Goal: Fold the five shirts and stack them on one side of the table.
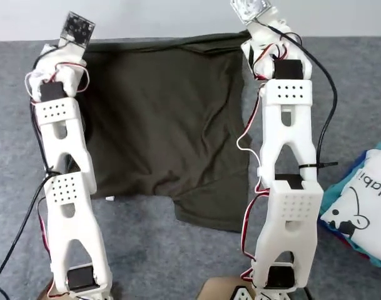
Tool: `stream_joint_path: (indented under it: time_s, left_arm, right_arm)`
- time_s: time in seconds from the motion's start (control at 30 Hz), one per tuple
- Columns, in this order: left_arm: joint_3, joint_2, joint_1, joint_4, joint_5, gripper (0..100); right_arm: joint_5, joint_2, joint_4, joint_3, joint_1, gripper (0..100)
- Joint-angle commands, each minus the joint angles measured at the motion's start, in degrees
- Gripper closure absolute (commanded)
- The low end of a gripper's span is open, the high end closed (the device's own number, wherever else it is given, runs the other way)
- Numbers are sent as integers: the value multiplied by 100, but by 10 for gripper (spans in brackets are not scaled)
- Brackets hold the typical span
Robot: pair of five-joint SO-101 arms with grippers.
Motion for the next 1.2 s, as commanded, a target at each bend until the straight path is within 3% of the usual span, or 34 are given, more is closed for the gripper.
stream_joint_path:
  time_s: [0.0, 0.27, 0.67, 0.77, 0.97, 1.17]
  left_arm:
    - [-171, 97, -9, -448, 44, 997]
    - [-171, 905, 35, -1424, -97, 997]
    - [-796, 1064, 18, -677, -149, 997]
    - [-848, 967, 9, -132, -149, 997]
    - [-1332, 615, 9, 2075, -229, 997]
    - [-1393, 273, 9, 4062, -1591, 997]
  right_arm:
    - [-26, -110, 22, -334, 31, 989]
    - [-26, -4, 259, -343, -4, 989]
    - [-26, -13, 312, -360, -145, 989]
    - [-26, -119, 593, -360, -198, 989]
    - [-26, -505, 1956, -360, -207, 989]
    - [-26, -1033, 3477, -360, -215, 989]
